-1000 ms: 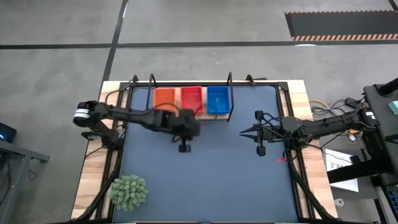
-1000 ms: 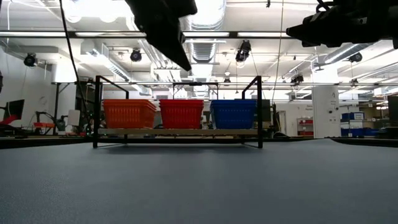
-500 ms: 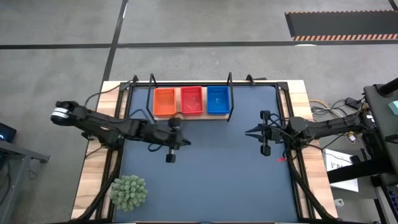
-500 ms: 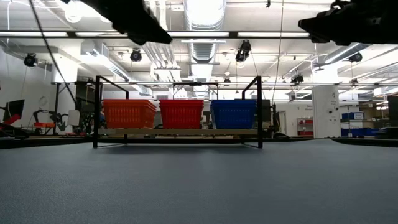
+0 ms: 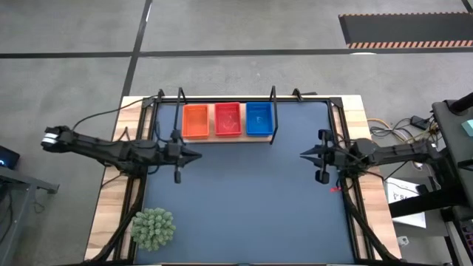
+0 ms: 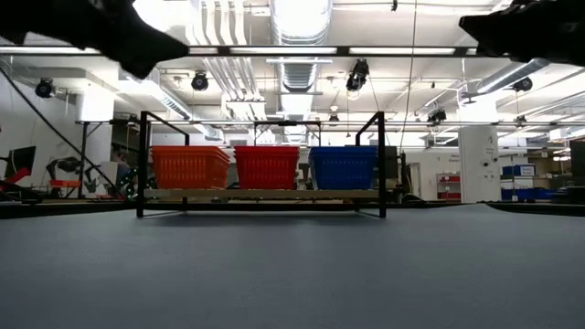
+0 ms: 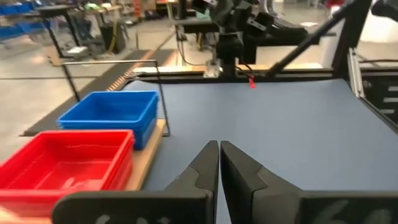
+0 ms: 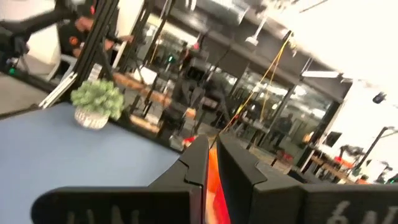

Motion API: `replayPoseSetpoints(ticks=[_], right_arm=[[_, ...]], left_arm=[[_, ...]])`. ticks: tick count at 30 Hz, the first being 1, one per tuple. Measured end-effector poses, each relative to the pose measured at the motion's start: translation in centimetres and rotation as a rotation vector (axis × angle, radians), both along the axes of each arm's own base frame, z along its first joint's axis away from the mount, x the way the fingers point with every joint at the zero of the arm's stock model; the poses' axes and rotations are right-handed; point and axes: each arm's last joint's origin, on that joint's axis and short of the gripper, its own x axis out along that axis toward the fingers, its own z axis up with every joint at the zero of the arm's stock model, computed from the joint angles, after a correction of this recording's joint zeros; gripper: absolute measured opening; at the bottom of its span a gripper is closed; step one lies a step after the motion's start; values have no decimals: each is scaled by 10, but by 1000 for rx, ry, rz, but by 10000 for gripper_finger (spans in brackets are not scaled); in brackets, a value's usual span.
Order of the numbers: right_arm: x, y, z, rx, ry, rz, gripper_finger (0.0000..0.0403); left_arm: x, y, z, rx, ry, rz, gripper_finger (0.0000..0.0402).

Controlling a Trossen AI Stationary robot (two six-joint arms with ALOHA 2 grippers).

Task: Stack baskets on shelf by color
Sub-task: Return to Home Position

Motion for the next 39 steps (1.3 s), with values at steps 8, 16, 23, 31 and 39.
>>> replayPoseSetpoints(ticks=[8, 16, 23, 31, 39], right_arm=[[-8, -1, -4, -23, -53, -10, 27], [-15, -3, -14, -69, -128, -69, 27], [-15, -2, -14, -80, -127, -49, 27], [-15, -1, -14, -40, -125, -15, 27], [-15, -2, -13, 288, -112, 87, 27]], left_arm=[[-26, 6, -25, -11, -103, 51, 0], [-38, 8, -43, 17, -161, 49, 0], [-52, 9, -53, 25, -279, 22, 0], [-65, 8, -51, 52, -444, -73, 0], [-66, 8, -46, 57, -492, -70, 0]])
